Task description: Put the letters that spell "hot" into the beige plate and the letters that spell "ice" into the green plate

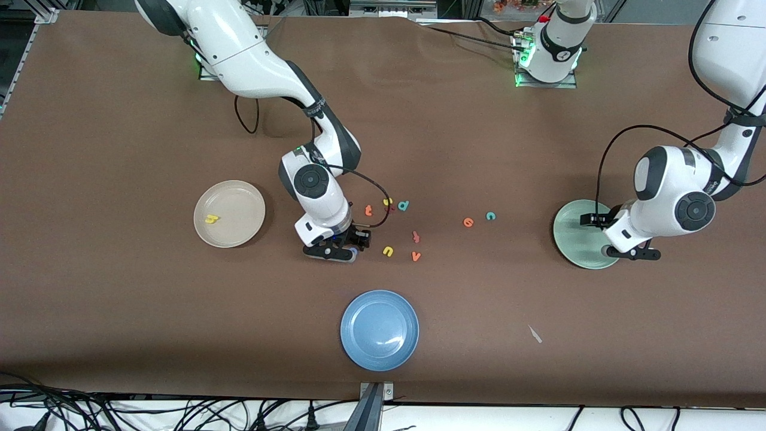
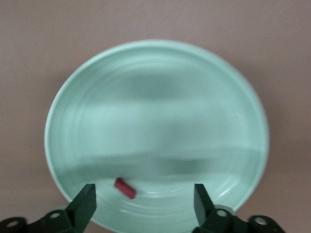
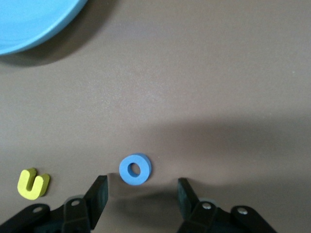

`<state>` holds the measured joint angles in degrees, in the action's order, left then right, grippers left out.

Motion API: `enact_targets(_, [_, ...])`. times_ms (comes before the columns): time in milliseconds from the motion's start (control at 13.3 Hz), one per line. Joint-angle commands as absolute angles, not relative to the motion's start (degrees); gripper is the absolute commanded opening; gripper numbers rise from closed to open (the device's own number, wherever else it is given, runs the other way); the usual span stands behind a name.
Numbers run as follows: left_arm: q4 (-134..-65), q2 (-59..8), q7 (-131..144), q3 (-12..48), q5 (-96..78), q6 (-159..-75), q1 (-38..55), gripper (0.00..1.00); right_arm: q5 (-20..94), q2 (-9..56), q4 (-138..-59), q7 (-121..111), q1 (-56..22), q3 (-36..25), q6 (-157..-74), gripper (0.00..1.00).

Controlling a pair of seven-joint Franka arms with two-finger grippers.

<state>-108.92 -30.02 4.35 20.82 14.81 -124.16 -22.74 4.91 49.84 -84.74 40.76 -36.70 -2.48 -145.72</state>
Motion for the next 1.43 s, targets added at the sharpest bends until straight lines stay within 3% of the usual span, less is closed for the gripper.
enact_targets(0, [-106.4, -29.4, 14.1, 27.0, 14.5, -123.1, -22.5, 0.99, 4.3, 52.1, -82.4, 39.9, -37.4, -3.4, -146.9, 0.67])
enact_targets(151, [-105.4, -30.1, 23.3, 30.4, 13.8, -123.4, -20.9, 0.99, 4.3, 52.9, -82.4, 39.6, -37.6, -4.1, -148.2, 0.66])
enact_targets(753, [-103.4, -35.4, 53.3, 30.3, 13.4, -123.9, -11.4, 0.99, 4.1, 53.6, -82.1, 38.6, -38.8, -5.2, -148.9, 0.54])
enact_targets(1356, [-104.9, -38.3, 50.4, 30.2, 15.8, -126.9, -7.5, 0.85, 4.0, 51.5, -84.3, 36.9, -38.3, -5.2, -148.4, 0.40])
